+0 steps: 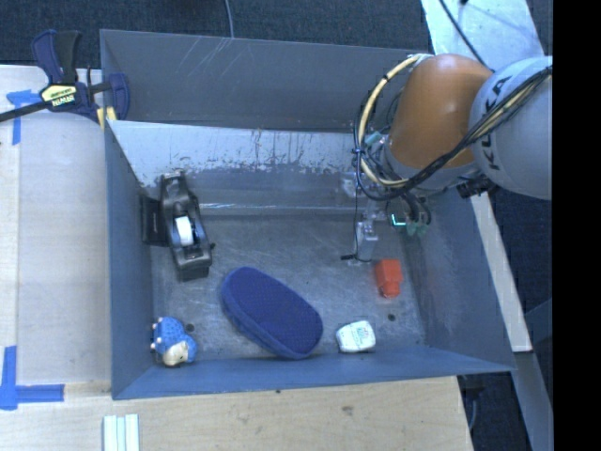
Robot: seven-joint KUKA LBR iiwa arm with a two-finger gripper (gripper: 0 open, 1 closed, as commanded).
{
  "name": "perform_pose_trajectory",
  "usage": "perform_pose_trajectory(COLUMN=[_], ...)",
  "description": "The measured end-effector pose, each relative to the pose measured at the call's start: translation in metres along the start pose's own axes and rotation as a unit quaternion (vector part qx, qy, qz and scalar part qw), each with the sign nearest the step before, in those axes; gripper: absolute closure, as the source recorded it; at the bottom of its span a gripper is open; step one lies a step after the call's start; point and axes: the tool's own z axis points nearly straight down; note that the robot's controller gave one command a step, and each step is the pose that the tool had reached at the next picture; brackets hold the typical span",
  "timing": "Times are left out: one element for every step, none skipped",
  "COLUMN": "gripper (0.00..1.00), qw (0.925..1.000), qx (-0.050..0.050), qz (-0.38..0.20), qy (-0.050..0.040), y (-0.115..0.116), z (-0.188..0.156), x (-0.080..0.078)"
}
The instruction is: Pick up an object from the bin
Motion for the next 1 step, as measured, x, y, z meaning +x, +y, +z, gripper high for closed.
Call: perform_pose_trajectory(gripper=[0.0], qw=[0.9667], qx=[0.0], qz=[-0.256], qy=[-0.0016], y=[-0.0611], z=[0.0533], x=[0.0184])
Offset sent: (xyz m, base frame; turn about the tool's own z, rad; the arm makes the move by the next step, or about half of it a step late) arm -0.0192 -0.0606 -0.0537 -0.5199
